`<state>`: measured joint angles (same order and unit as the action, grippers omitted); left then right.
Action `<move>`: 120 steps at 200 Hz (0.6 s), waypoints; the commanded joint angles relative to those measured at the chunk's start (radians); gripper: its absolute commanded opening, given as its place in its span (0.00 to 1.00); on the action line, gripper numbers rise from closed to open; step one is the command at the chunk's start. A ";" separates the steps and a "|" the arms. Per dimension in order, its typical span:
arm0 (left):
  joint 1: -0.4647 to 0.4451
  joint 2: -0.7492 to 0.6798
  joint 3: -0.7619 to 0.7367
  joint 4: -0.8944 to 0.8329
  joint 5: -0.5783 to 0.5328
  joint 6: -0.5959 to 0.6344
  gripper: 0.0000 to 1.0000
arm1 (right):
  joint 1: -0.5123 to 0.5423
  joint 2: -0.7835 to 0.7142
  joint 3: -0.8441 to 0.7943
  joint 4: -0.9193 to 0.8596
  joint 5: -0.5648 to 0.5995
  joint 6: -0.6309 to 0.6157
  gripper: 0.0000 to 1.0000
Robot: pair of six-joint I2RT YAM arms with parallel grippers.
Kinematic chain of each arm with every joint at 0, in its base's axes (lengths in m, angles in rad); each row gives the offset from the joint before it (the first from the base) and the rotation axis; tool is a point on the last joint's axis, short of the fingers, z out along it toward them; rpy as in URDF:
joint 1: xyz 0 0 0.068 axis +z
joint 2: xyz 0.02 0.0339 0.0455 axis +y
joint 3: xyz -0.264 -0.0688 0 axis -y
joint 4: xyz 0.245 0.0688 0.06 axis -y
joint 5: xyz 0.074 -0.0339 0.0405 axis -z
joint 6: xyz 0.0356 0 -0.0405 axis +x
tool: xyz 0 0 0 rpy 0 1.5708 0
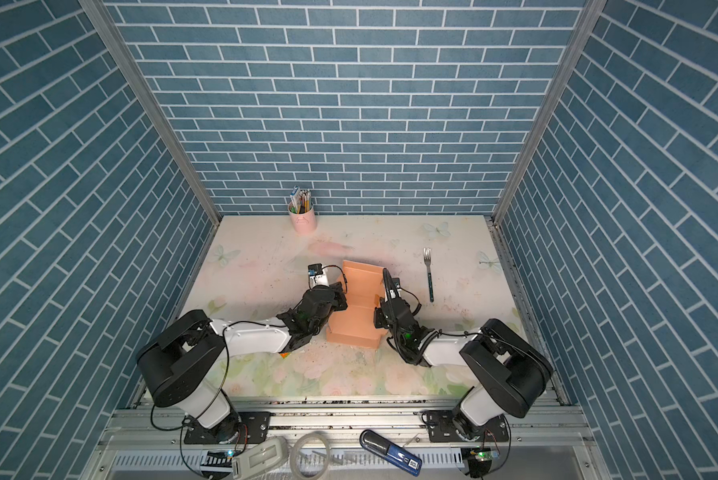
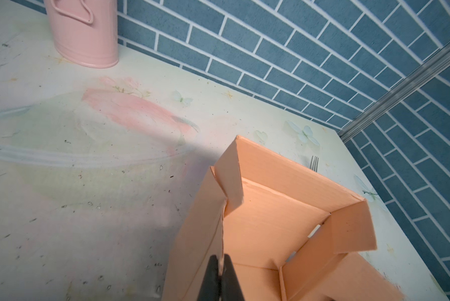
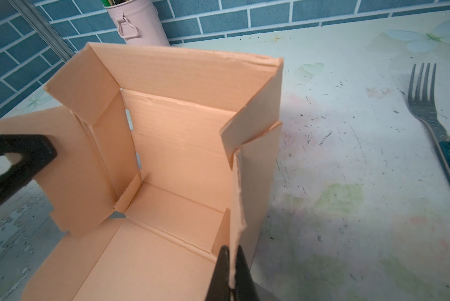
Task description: Fold the paper box
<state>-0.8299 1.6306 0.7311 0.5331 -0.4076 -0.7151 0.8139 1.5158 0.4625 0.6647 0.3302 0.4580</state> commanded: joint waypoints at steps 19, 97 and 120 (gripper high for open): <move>-0.009 -0.027 0.049 -0.070 -0.004 -0.034 0.01 | 0.016 -0.006 0.010 -0.039 0.023 0.022 0.02; -0.039 0.049 -0.191 0.413 0.013 0.124 0.02 | 0.025 -0.008 -0.040 0.036 0.026 0.009 0.02; -0.052 0.091 -0.228 0.559 0.022 0.167 0.02 | 0.034 0.010 -0.055 0.089 0.029 -0.014 0.02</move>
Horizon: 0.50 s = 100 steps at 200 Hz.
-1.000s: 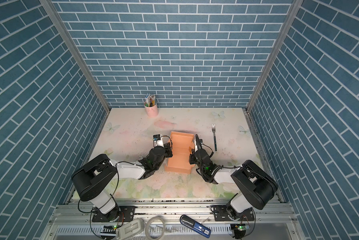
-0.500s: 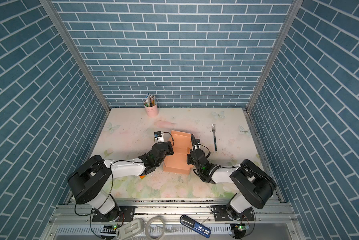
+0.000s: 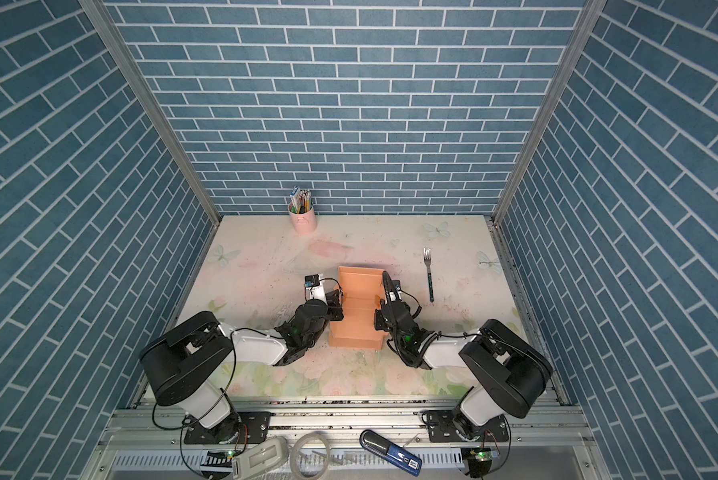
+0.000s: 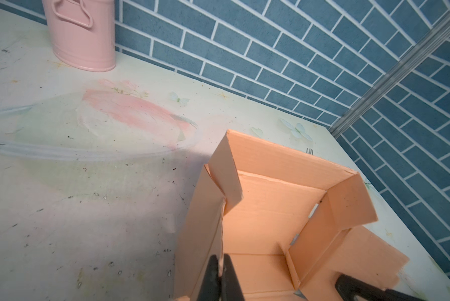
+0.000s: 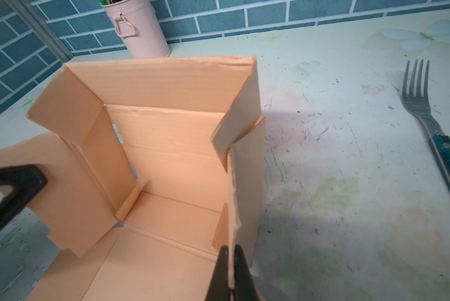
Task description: Fold the paper box
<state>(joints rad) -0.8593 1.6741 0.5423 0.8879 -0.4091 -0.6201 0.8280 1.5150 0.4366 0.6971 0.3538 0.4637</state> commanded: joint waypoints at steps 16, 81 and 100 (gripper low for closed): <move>-0.033 0.081 -0.058 0.294 0.033 0.100 0.02 | 0.027 0.028 -0.046 0.108 0.003 -0.029 0.02; -0.042 0.105 -0.138 0.420 0.035 0.169 0.02 | 0.050 0.062 -0.089 0.191 0.031 -0.083 0.02; -0.043 0.068 -0.157 0.382 0.003 0.181 0.02 | 0.051 0.057 -0.097 0.186 0.054 -0.094 0.02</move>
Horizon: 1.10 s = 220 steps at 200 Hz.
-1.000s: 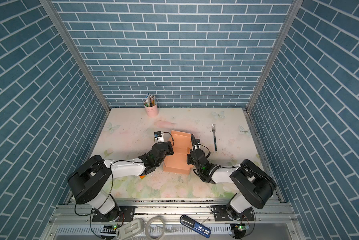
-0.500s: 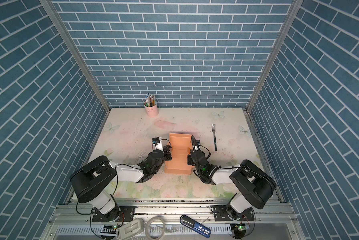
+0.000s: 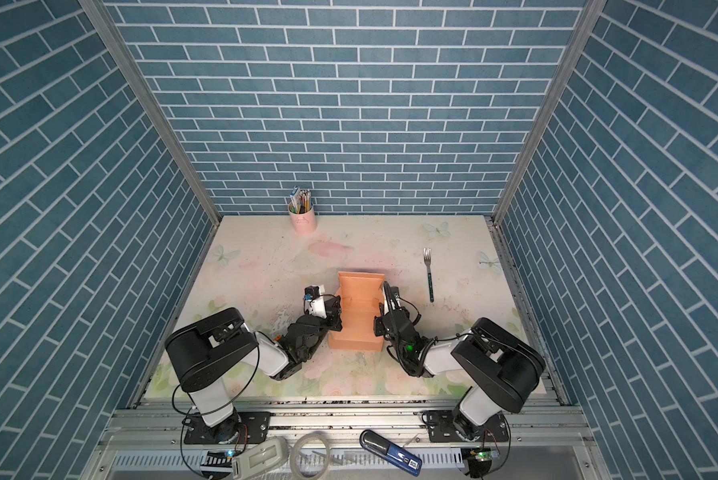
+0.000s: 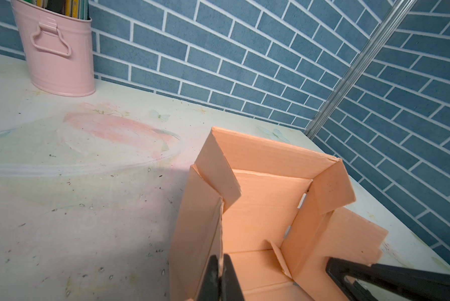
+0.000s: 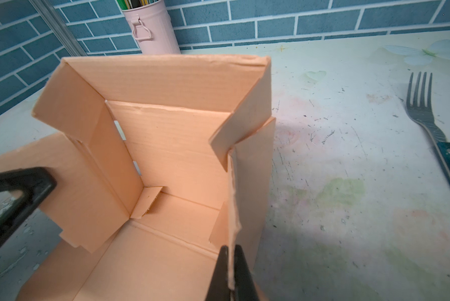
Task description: Fold the paper box
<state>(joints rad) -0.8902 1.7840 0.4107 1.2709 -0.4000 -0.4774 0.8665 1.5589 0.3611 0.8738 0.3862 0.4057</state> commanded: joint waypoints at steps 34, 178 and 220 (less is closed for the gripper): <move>-0.012 -0.113 -0.046 -0.074 -0.043 0.068 0.02 | 0.012 -0.013 -0.036 -0.007 0.060 -0.045 0.03; -0.036 0.006 -0.072 0.061 -0.038 0.116 0.02 | 0.012 -0.085 -0.104 -0.001 0.101 -0.079 0.22; -0.035 -0.012 -0.086 0.059 -0.055 0.129 0.02 | 0.012 -0.283 -0.106 -0.171 0.070 -0.102 0.47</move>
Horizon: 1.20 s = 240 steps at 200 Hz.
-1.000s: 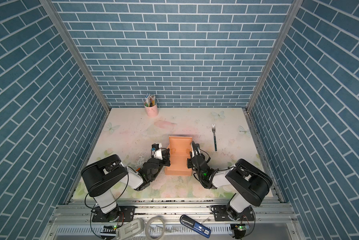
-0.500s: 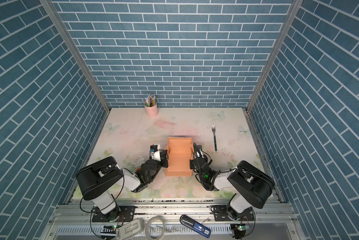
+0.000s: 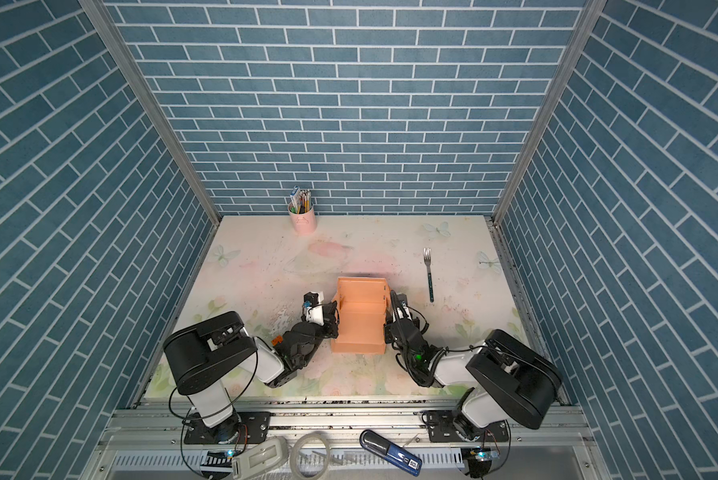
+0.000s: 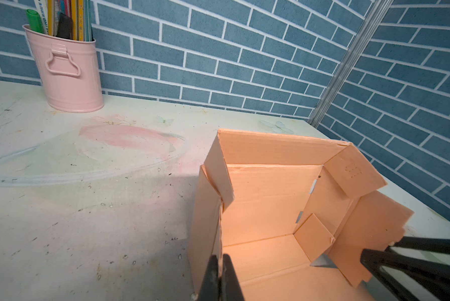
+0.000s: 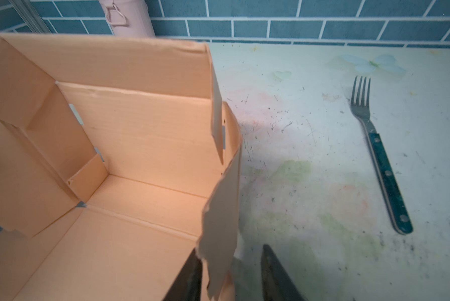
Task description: Fold the paper box
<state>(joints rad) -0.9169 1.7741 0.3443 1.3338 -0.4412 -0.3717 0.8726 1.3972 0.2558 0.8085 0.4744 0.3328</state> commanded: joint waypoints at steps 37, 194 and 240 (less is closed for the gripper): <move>-0.010 0.001 -0.019 -0.002 -0.012 0.027 0.02 | 0.004 -0.370 0.047 -0.340 -0.034 -0.065 0.49; -0.009 -0.011 -0.025 -0.002 0.006 0.029 0.01 | -0.133 0.192 0.802 -0.858 -0.344 0.028 0.45; -0.010 -0.007 -0.018 -0.002 0.006 0.030 0.01 | -0.129 0.147 0.705 -0.802 -0.322 0.053 0.39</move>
<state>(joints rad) -0.9180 1.7729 0.3332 1.3449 -0.4473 -0.3504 0.7410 1.5848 1.0180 -0.0132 0.1425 0.3515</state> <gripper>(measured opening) 0.057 0.397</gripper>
